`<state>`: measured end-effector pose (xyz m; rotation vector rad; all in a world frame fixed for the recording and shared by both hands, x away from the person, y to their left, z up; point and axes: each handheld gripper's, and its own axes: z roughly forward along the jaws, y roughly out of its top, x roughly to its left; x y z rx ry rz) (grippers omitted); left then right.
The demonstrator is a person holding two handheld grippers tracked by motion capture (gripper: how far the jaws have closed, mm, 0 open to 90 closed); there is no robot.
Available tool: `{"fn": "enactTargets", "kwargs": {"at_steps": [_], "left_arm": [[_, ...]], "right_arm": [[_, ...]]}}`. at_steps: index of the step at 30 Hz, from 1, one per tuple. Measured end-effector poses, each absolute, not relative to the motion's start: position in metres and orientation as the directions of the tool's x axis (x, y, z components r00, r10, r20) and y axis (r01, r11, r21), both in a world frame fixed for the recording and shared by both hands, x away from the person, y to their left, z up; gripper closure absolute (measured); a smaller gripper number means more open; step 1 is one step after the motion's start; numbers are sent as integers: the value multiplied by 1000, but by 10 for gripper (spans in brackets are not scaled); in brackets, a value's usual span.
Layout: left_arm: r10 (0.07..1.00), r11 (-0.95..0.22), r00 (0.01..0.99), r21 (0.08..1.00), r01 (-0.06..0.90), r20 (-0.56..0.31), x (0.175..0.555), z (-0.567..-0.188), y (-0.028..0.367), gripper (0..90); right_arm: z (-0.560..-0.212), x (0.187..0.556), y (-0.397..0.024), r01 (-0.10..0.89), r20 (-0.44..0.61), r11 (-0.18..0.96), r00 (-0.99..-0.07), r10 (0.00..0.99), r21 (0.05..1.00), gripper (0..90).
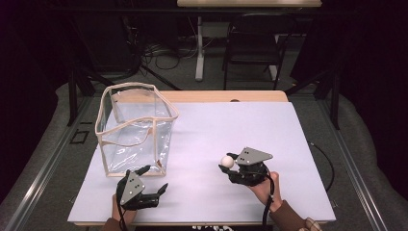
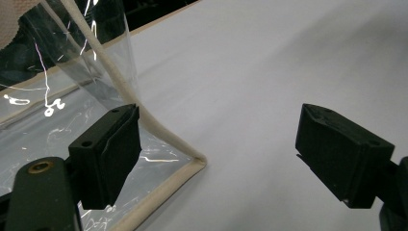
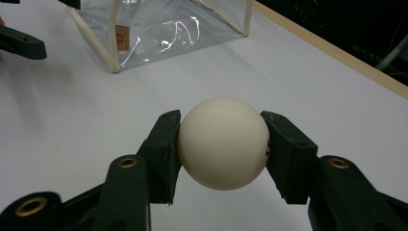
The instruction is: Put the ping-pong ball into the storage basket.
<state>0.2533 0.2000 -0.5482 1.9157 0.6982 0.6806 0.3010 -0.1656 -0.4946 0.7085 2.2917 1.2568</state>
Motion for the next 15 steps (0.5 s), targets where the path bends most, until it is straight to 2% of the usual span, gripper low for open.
{"fn": "enactTargets", "kwargs": {"at_steps": [15], "left_arm": [[710, -387, 684, 904, 183, 165, 253, -548, 201, 159]], "right_arm": [[-492, 304, -164, 220, -126, 453, -776, 618, 864, 506]]}}
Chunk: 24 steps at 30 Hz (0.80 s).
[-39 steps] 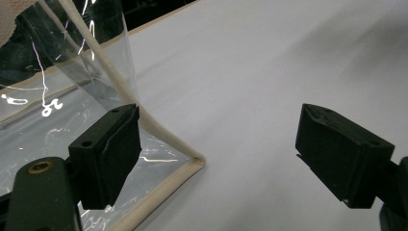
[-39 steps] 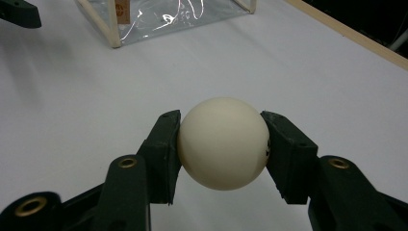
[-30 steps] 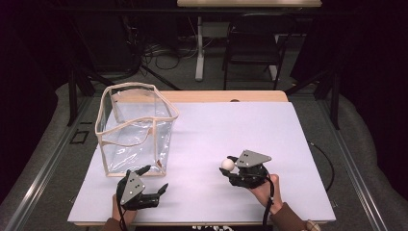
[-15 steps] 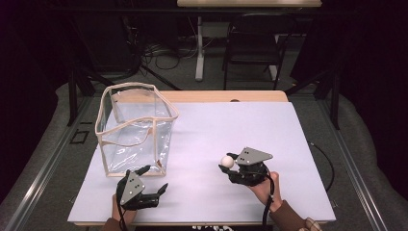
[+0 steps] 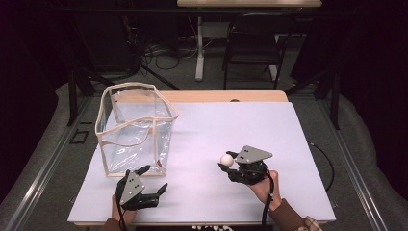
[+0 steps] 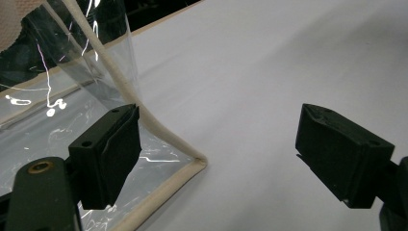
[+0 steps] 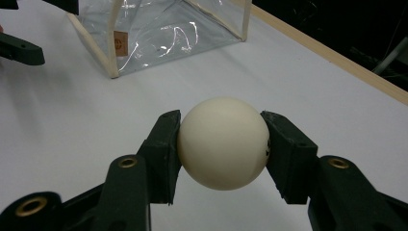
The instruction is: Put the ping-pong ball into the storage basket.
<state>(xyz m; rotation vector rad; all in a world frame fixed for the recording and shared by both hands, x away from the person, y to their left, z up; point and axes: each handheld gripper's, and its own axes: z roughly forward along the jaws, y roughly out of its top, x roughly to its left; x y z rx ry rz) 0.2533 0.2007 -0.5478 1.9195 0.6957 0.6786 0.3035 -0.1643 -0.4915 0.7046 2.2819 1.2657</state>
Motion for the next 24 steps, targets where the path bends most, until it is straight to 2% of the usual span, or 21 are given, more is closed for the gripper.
{"fn": "enactTargets", "kwargs": {"at_steps": [24], "left_arm": [[710, -391, 684, 903, 180, 170, 253, -548, 201, 160]], "right_arm": [[-486, 313, -156, 214, -122, 443, -779, 615, 871, 506]]}}
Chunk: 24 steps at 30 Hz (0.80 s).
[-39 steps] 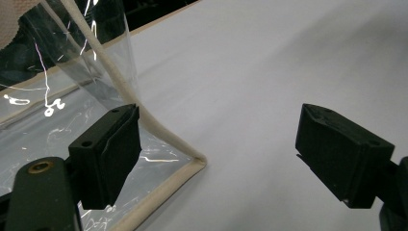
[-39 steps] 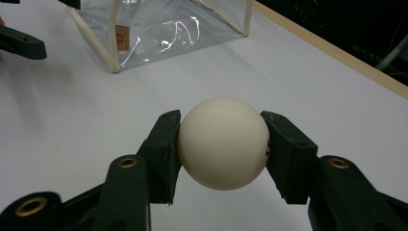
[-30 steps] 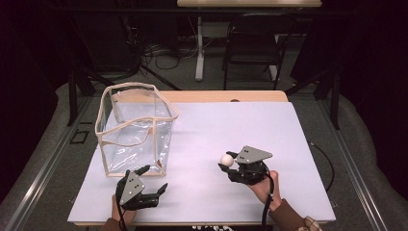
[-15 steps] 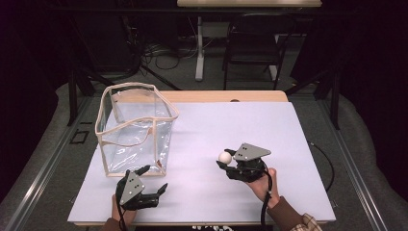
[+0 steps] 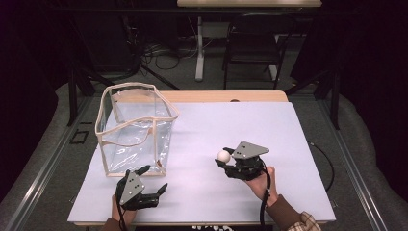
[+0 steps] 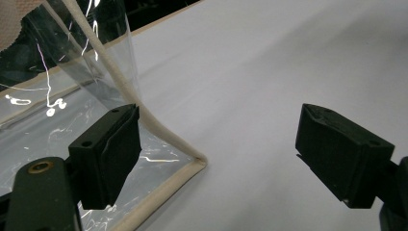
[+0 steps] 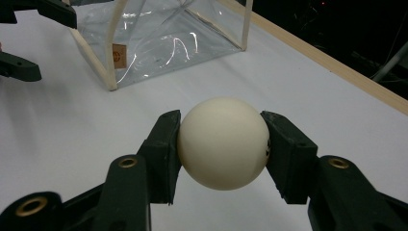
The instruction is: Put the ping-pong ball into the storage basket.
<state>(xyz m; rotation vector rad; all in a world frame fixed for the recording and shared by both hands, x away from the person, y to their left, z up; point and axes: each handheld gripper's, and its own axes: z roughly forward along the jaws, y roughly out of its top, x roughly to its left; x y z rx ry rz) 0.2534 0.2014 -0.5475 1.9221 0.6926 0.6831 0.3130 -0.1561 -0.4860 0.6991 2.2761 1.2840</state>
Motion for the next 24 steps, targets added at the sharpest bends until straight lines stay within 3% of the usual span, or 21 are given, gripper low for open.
{"fn": "enactTargets", "kwargs": {"at_steps": [24], "left_arm": [[709, -389, 684, 903, 180, 169, 253, -547, 201, 159]], "right_arm": [[-478, 328, -140, 202, -114, 433, -791, 601, 878, 506]]}}
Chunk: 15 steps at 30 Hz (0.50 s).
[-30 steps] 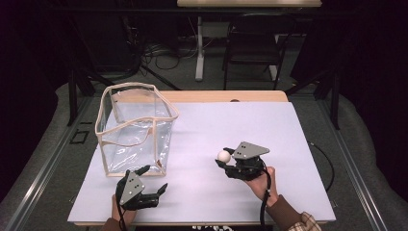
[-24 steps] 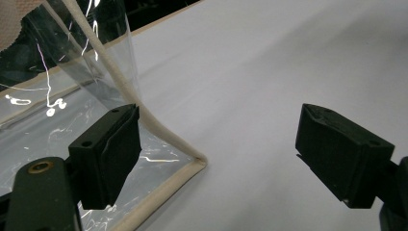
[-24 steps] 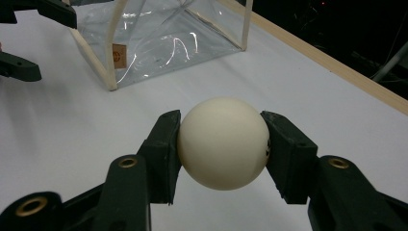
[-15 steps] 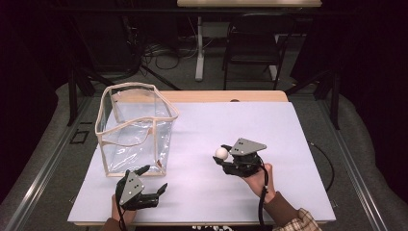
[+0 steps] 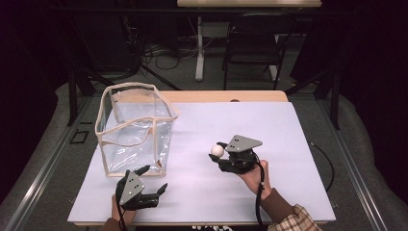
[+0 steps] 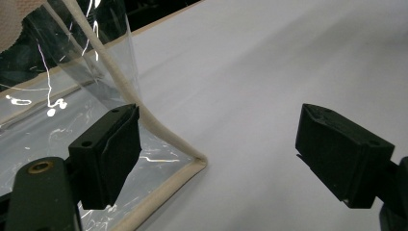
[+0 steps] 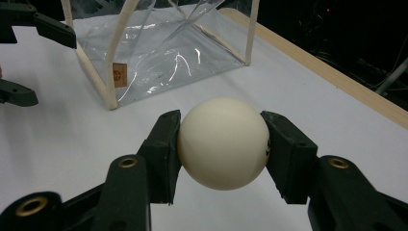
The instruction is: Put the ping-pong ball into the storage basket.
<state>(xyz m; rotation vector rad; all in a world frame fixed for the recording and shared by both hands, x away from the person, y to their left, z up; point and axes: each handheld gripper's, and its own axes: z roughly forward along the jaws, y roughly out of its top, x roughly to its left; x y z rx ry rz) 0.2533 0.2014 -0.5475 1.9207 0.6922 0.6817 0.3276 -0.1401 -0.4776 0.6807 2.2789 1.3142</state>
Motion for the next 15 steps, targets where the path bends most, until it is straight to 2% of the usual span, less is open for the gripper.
{"fn": "enactTargets", "kwargs": {"at_steps": [15], "left_arm": [[708, -391, 686, 902, 180, 170, 253, -547, 201, 159]], "right_arm": [[-473, 333, -134, 191, -118, 433, -797, 592, 881, 507]]}}
